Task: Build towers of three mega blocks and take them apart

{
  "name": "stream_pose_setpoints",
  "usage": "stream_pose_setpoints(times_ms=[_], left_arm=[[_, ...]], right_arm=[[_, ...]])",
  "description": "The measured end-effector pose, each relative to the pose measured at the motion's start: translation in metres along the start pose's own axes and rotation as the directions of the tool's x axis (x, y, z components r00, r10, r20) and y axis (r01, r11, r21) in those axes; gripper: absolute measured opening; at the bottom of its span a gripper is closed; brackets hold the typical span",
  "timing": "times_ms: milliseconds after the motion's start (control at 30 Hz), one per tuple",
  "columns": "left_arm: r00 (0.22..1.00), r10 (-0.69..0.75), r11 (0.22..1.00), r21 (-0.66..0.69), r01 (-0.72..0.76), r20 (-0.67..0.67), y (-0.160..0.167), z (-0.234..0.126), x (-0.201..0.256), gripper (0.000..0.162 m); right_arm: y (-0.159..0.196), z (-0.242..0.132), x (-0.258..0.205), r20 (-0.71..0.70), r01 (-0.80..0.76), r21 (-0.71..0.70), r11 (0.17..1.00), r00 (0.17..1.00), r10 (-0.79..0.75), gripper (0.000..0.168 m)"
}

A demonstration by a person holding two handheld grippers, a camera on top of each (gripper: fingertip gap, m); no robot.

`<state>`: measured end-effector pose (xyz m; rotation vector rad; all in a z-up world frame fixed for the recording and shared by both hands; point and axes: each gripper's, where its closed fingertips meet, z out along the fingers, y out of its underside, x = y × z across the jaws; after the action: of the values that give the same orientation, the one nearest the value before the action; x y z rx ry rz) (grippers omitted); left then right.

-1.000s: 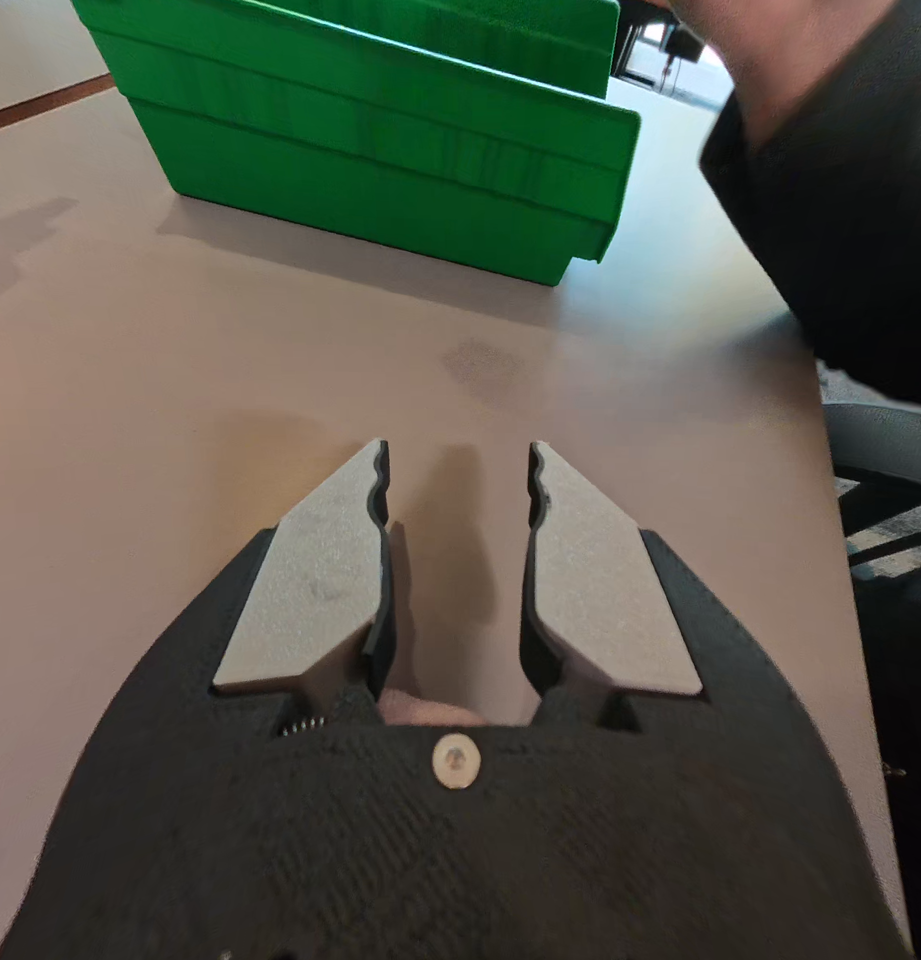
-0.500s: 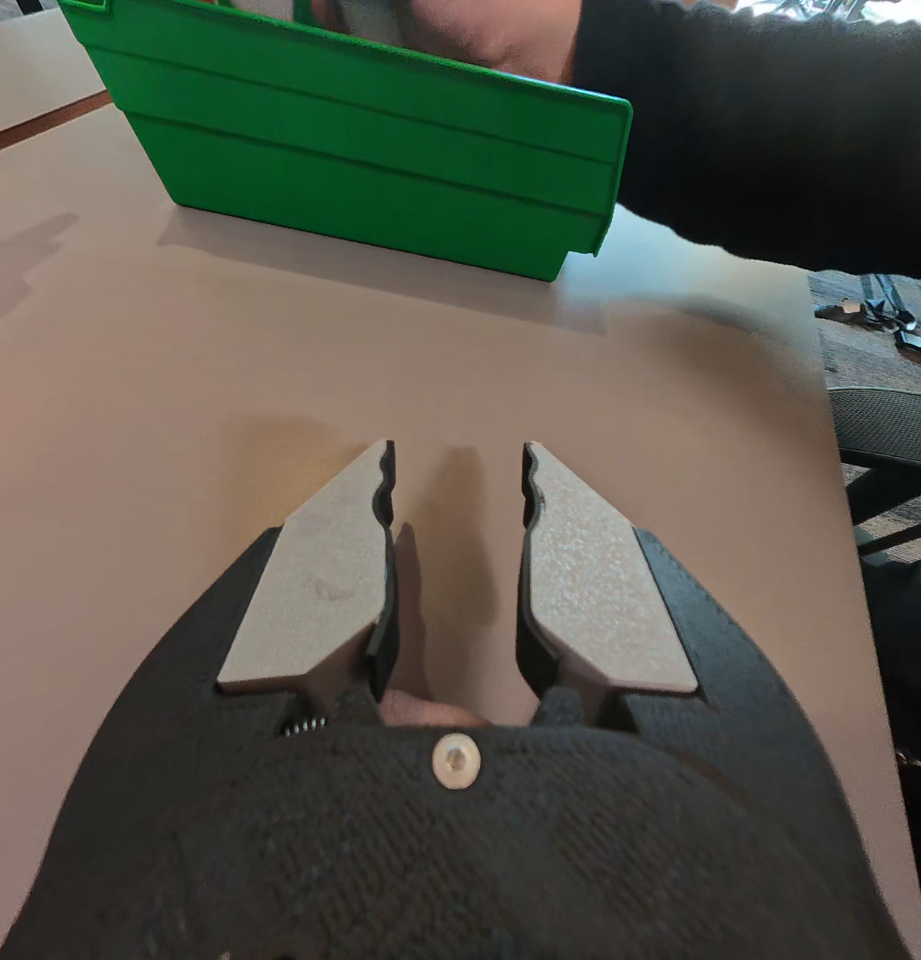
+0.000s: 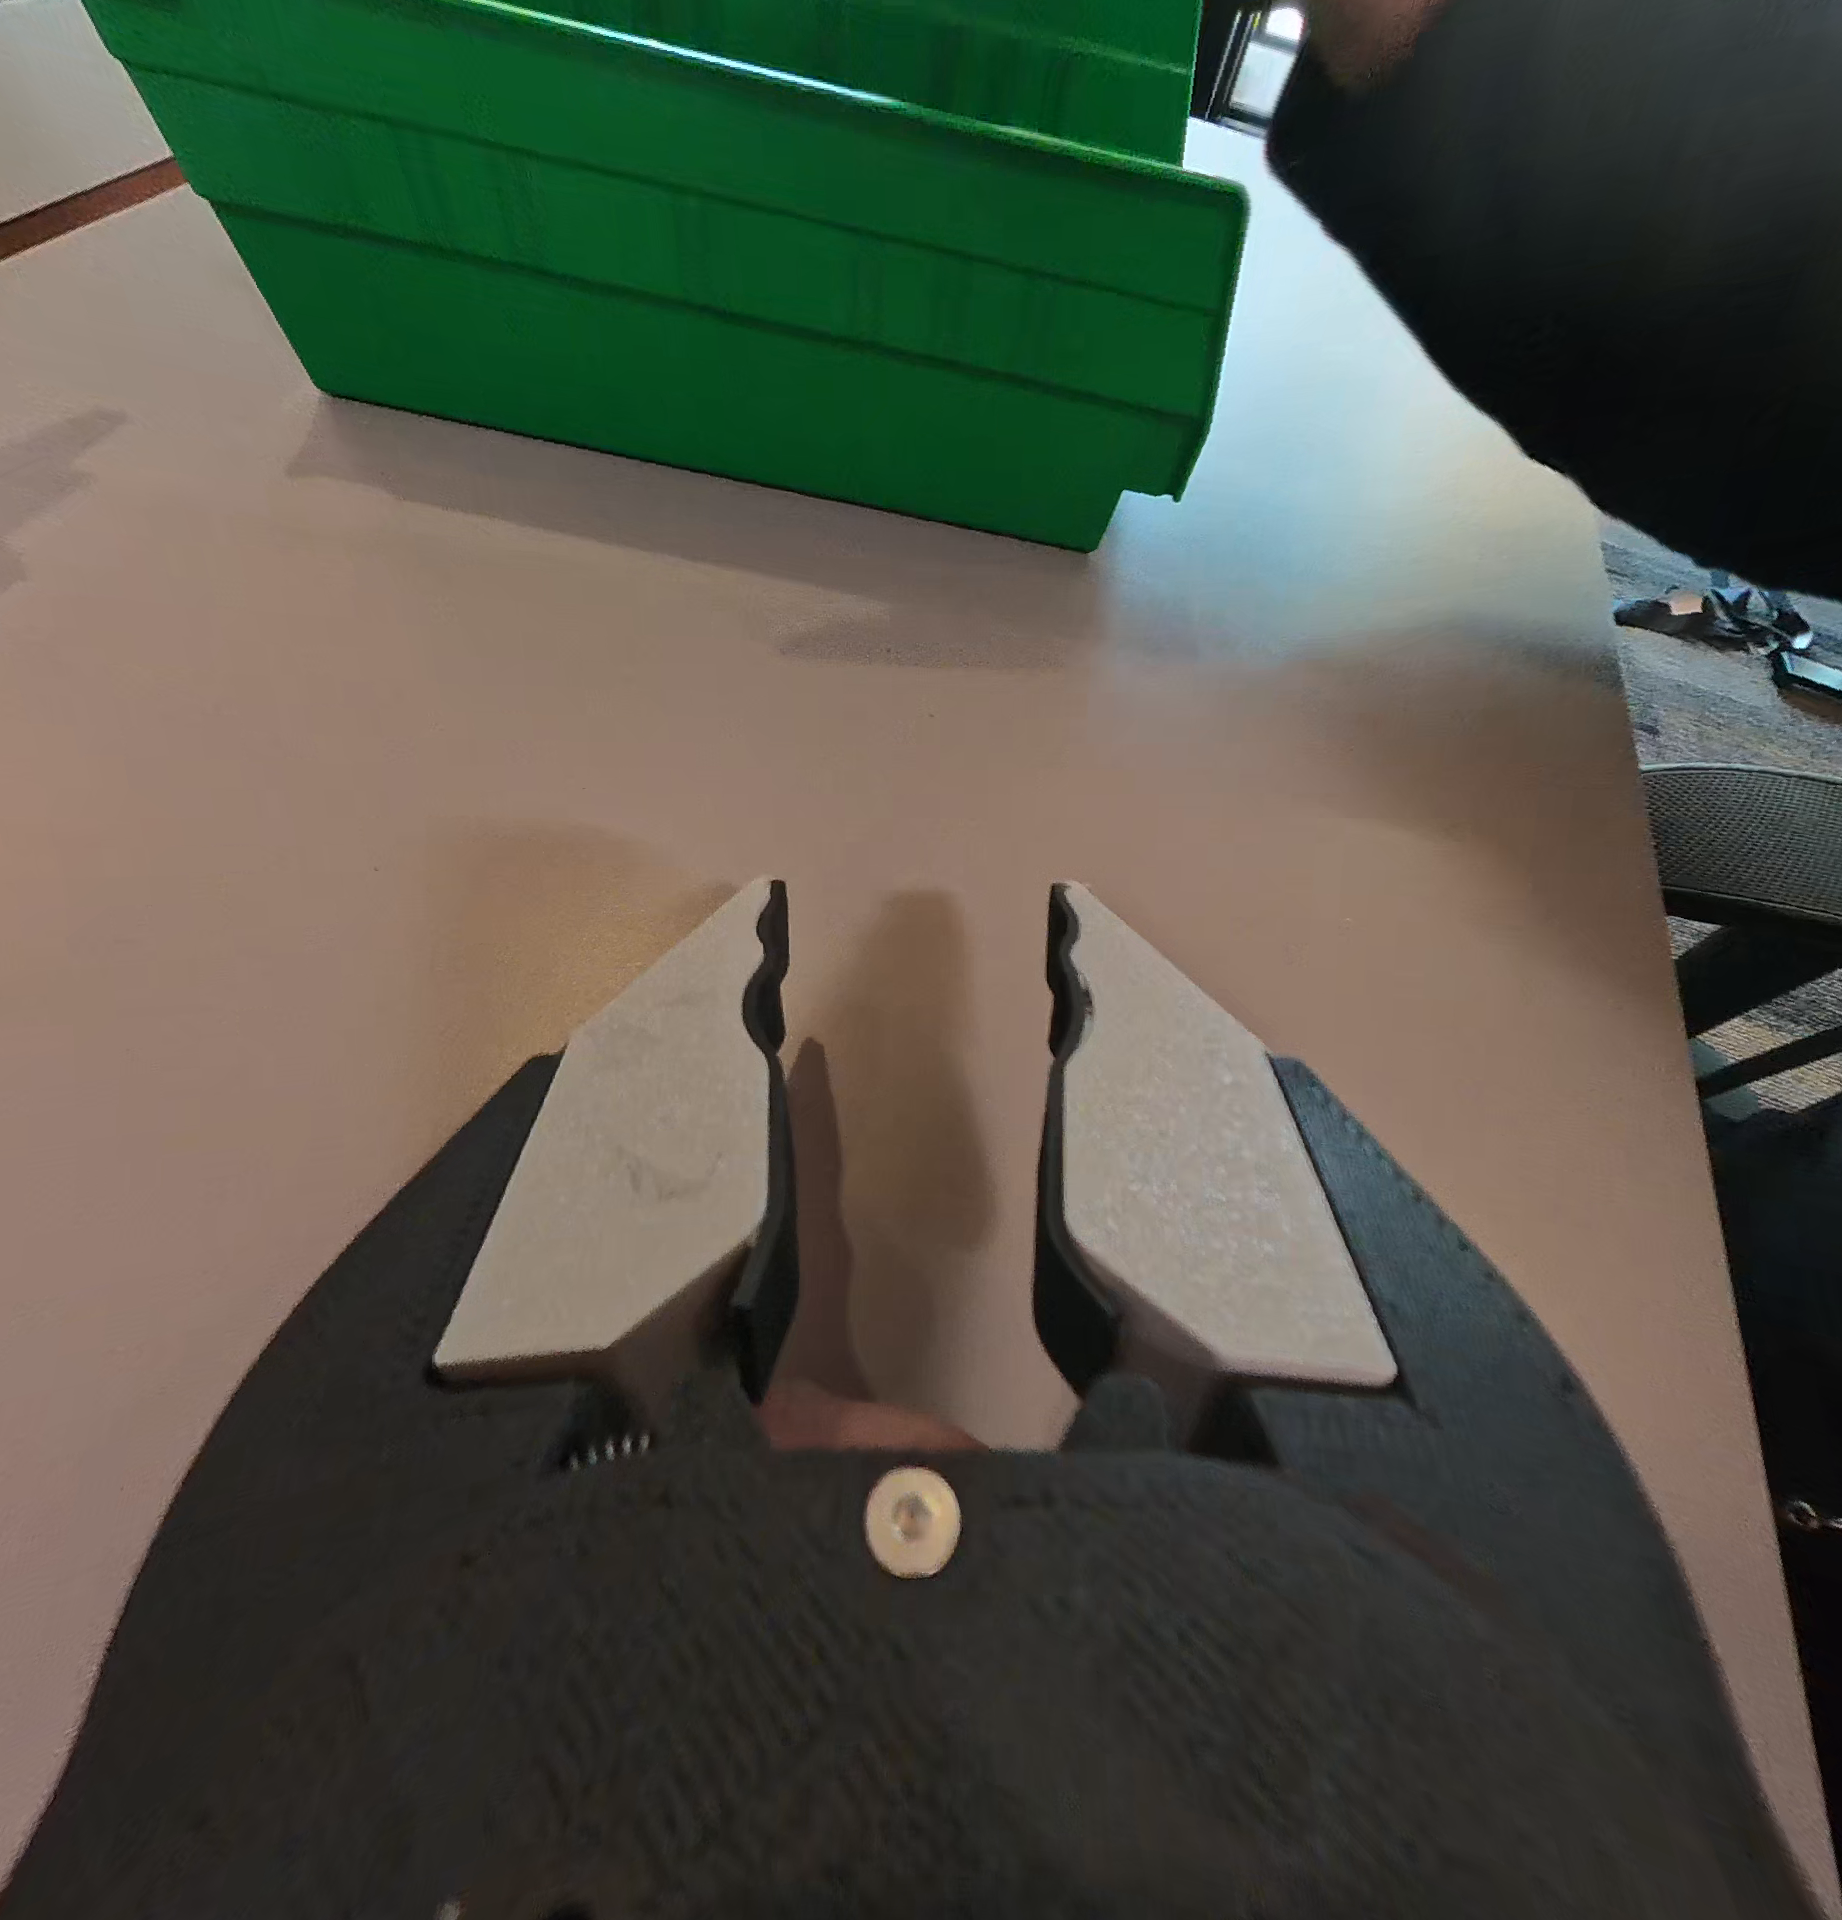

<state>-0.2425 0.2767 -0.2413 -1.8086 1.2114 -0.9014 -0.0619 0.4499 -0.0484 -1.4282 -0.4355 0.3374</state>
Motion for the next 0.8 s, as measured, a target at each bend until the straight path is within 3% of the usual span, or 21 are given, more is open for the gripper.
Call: stream_pose_setpoints(times_ms=[100, 200, 300, 367, 433, 533, 600, 667, 800], left_arm=[[1.0, -0.001, 1.0, 0.0, 0.001, 0.001, 0.0, 0.0, 0.0, 0.048], [1.0, -0.009, 1.0, 0.001, 0.009, -0.001, 0.0, -0.001, -0.001, 0.048], [1.0, -0.014, 1.0, -0.002, 0.014, -0.001, 0.001, 0.0, -0.001, 0.048], [1.0, -0.016, 1.0, -0.006, 0.016, -0.002, 0.001, 0.0, -0.001, 0.049], [1.0, -0.021, 1.0, -0.002, 0.021, -0.001, 0.001, 0.0, -0.002, 0.048], [0.999, -0.023, 1.0, 0.017, 0.022, 0.029, -0.002, -0.004, -0.009, 0.047], [0.992, -0.009, 0.998, 0.066, 0.0, 0.126, -0.01, -0.01, -0.027, 0.039], [0.976, -0.032, 0.993, 0.116, 0.007, 0.216, -0.016, -0.019, -0.046, 0.035], [0.93, -0.121, 0.978, 0.2, 0.053, 0.346, -0.023, -0.039, -0.079, 0.036]], right_arm=[[-0.011, -0.013, -0.019, 0.016, -0.044, 0.015, 0.999, 0.999, 0.044, 0.076], [-0.015, -0.021, -0.056, 0.12, -0.142, -0.004, 0.99, 0.983, 0.142, 0.08], [-0.029, -0.03, -0.128, 0.327, -0.292, -0.053, 0.955, 0.898, 0.293, 0.099], [-0.028, -0.034, -0.183, 0.451, -0.281, -0.106, 0.954, 0.841, 0.298, 0.096], [-0.009, -0.027, -0.222, 0.49, -0.216, -0.159, 0.963, 0.83, 0.267, 0.094], [0.043, -0.001, -0.234, 0.413, -0.118, -0.255, 0.96, 0.884, 0.219, 0.076], [0.074, 0.016, -0.23, 0.352, -0.158, -0.335, 0.929, 0.893, 0.279, 0.076], [0.099, 0.025, -0.225, 0.308, -0.177, -0.385, 0.906, 0.9, 0.307, 0.065], [0.128, 0.027, -0.2, 0.202, -0.037, -0.371, 0.928, 0.972, 0.119, 0.051]])
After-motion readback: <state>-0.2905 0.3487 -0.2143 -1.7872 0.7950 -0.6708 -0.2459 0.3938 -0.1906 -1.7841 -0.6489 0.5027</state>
